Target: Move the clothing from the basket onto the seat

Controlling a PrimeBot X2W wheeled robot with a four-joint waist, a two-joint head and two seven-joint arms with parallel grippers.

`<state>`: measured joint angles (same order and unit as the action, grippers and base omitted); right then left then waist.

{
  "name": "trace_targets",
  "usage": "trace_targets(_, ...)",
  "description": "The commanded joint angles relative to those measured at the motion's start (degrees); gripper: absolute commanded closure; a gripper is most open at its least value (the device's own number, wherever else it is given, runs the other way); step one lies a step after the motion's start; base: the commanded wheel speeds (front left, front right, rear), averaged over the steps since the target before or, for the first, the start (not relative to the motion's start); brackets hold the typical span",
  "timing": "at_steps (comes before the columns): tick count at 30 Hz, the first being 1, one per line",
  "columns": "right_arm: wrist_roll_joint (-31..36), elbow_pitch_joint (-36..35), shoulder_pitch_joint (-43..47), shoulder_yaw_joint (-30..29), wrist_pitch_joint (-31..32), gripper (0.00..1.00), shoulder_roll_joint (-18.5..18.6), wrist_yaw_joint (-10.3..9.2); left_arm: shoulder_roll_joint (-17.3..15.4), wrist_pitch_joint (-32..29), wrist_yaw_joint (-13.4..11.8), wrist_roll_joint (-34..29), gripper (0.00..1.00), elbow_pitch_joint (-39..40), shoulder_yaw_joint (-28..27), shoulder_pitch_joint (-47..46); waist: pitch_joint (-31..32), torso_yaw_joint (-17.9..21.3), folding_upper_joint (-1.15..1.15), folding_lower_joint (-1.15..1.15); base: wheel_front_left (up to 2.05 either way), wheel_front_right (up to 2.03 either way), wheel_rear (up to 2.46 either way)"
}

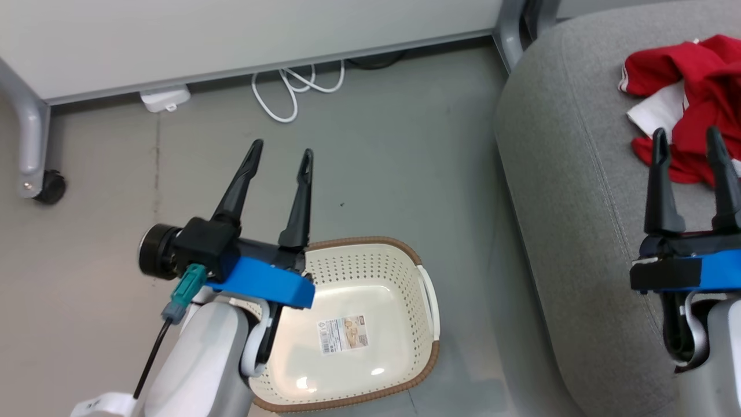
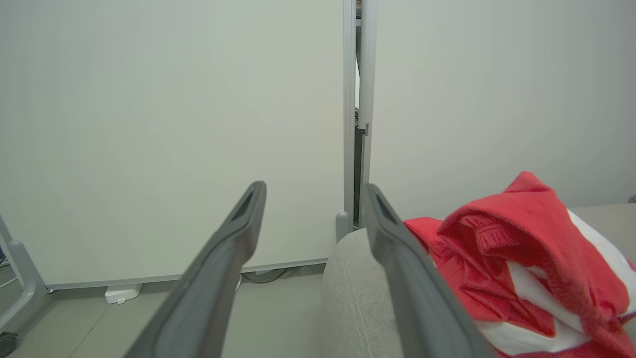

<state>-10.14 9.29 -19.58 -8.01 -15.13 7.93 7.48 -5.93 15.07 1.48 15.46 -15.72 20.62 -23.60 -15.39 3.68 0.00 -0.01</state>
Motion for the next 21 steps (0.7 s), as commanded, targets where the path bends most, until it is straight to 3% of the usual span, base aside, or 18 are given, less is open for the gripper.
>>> trace_targets(1, 0.2, -0.4, 1.1, 0.1, 0.0, 0.0, -0.2, 0.03, 0.0, 0.1, -0.2, -0.4, 0.0, 0.3, -0.6, 0.7, 1.3, -1.2, 0.0, 0.01, 0.0, 0.0, 0.0)
trace_targets(13, 2.0, -2.6, 8.6, 2.2, 0.0, 0.0, -3.1, 0.03, 1.3, 0.1, 1.0, -3.5, 0.0, 3.1, -11.0, 10.8, 5.9, -3.5, 0.0, 0.01, 0.0, 0.0, 0.0)
trace_targets(21, 2.6, -1.7, 11.6, 1.6, 0.0, 0.0, -3.9, 0.03, 2.2, 0.1, 2.3, -5.0, 0.0, 3.3, -14.0, 14.2, 8.3, -4.2, 0.0, 0.01, 0.0, 0.0, 0.0)
